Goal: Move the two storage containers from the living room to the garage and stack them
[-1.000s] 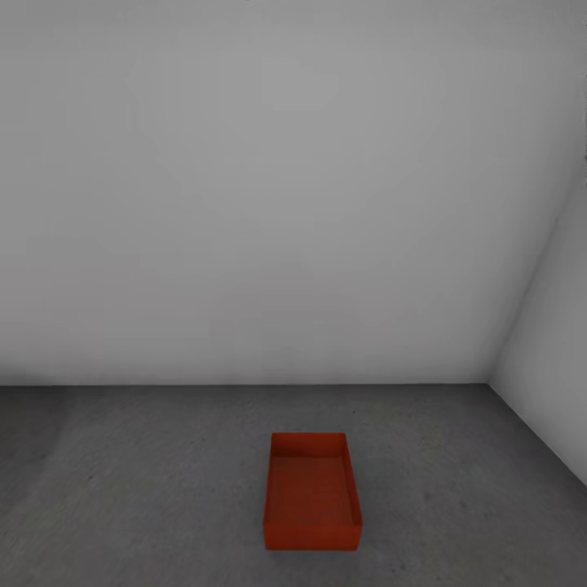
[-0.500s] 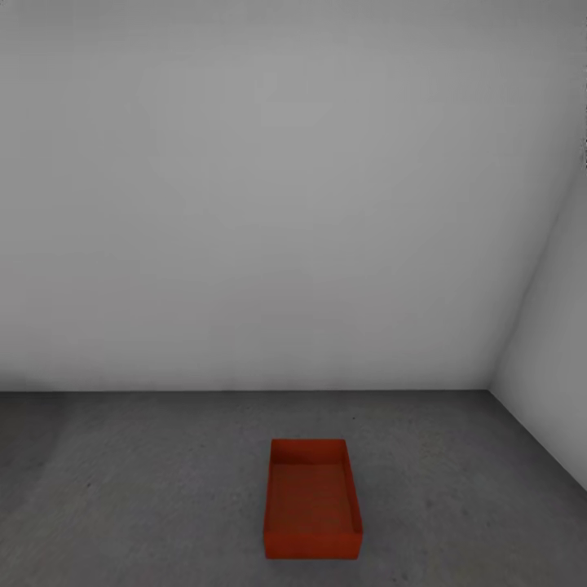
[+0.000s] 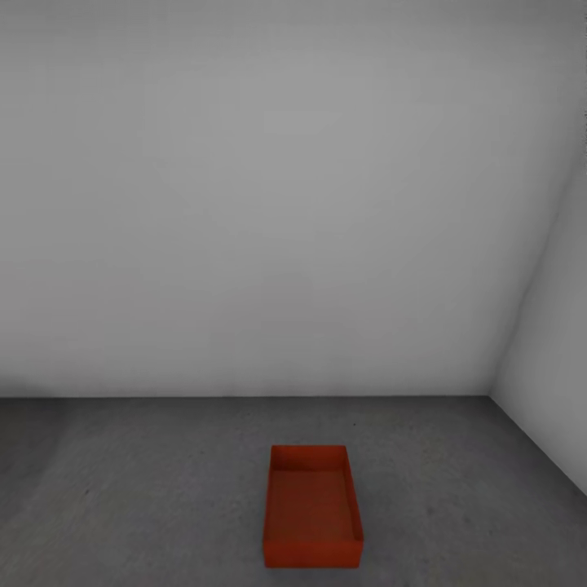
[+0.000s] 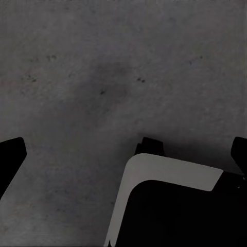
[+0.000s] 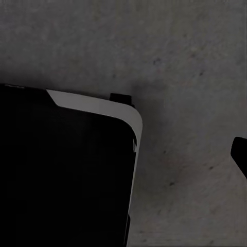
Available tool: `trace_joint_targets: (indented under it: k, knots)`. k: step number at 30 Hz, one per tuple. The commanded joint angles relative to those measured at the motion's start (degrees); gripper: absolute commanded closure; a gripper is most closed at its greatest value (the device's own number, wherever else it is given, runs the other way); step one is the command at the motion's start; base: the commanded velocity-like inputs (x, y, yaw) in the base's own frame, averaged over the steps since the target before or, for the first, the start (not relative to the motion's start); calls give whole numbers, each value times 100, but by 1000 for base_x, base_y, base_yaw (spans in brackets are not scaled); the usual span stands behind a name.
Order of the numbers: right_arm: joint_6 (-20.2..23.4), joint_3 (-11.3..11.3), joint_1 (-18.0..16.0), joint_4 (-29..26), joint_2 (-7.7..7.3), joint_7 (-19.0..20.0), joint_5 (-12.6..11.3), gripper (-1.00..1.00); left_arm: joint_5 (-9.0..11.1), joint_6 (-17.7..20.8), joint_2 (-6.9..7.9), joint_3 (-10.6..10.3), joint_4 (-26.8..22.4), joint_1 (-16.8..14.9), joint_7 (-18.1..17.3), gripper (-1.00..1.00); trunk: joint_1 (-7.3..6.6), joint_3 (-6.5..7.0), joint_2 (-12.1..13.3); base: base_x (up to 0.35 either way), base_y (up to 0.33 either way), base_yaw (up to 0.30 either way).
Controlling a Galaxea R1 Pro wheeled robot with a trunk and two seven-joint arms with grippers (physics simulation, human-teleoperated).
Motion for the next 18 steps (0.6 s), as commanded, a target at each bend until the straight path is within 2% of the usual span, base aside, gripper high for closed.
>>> trace_joint_targets:
  k: [1,7,9,12,18]
  knots:
    - [-38,47,-7,18,3,10,-58,-100,29,-10,-1,18,1,-3,6,-100,0,3,-4,0,0,0]
    - [-73,32,-7,18,0,10,-116,-100,31,-16,-7,29,-3,-1,6,-100,0,59,-4,0,0,0]
    - [-76,23,-7,17,-2,10,-122,-100,33,-13,-58,42,-6,-3,6,-100,0,77,-4,0,0,0]
    - [-79,14,-7,16,-1,10,-132,-100,49,-16,-343,27,38,-2,-1,-100,0,105,-4,0,0,0]
    - [-85,-4,-7,17,1,12,-142,-100,85,-4,-453,19,84,17,1,-100,0,162,-4,0,0,0]
